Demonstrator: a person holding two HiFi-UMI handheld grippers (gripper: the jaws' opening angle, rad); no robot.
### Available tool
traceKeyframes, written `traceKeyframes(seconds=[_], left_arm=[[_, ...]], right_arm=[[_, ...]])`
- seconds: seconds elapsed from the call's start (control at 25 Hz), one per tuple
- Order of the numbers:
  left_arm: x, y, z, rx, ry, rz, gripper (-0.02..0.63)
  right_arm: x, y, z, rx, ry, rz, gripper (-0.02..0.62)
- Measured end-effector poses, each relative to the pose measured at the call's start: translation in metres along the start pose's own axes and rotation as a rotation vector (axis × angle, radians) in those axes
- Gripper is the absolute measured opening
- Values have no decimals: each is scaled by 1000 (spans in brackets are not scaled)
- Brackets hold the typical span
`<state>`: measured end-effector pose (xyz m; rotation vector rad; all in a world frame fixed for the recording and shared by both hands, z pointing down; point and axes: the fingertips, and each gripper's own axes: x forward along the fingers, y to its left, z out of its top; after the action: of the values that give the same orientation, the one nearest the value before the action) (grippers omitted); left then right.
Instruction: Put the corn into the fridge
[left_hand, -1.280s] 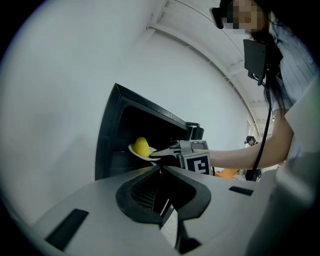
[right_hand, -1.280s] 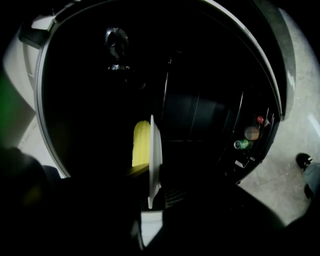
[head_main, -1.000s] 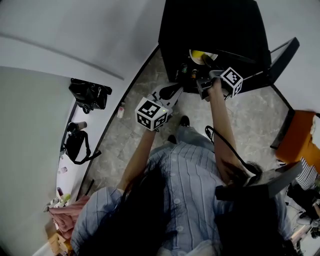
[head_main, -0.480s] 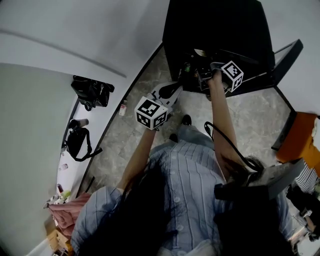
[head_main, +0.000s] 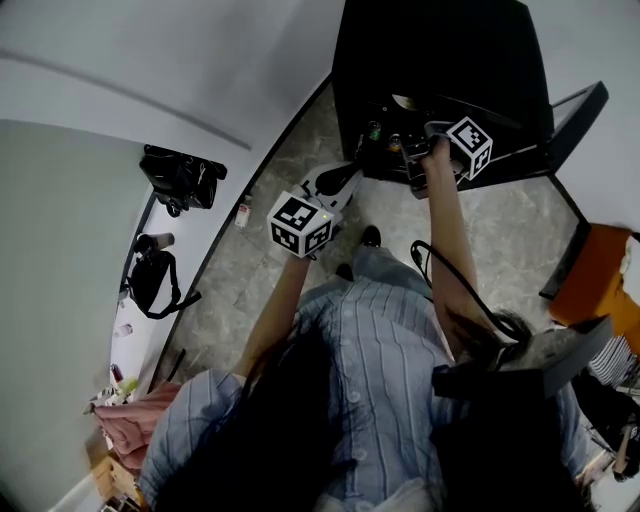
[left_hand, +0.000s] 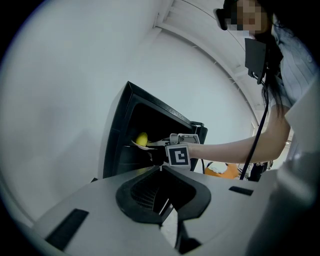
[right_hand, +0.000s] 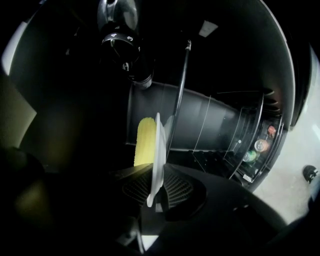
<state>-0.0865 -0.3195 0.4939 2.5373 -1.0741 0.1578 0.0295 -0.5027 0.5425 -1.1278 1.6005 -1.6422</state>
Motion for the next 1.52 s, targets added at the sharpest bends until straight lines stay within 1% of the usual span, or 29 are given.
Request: traceKeyframes(seconds=[0.12, 0.24, 0.36, 0.64, 0.68, 0.72, 0.88, 1.04, 1.32, 1.4, 1.52], left_arm=[[-1, 3, 0, -4, -1, 3, 23], [0, 6, 1, -7, -3, 7, 23], [-2, 7, 2, -10, -6, 13, 23], [-3, 9, -1, -21, -4, 20, 23], [-3, 9, -2, -22, -4, 20, 23], [-2, 9, -2, -23, -4, 20, 23], [-1, 7, -3, -19, 0, 15, 23], [0, 7, -4, -18, 5, 13, 23], [0, 11, -4, -22, 7, 30, 23], [0, 11, -4, -20, 9, 30, 23], [0, 9, -5, -18, 12, 26, 23]], right_arm=[[2, 1, -1, -4, 9, -8, 41], [2, 4, -1, -23, 17, -16, 82], [0, 7, -2, -20, 24, -14, 101], [-8, -1, -3, 11, 12, -32, 97], [-8, -3, -3, 12, 12, -40, 71], [-7, -4, -2, 13, 11, -44, 60], [-4, -4, -2, 32, -3, -25, 60], [6, -1, 1, 23, -22, -30, 58], [14, 0, 5, 56, -80, -16, 59], [13, 2, 5, 37, -98, -16, 60], [12, 7, 5, -30, -103, -31, 65]])
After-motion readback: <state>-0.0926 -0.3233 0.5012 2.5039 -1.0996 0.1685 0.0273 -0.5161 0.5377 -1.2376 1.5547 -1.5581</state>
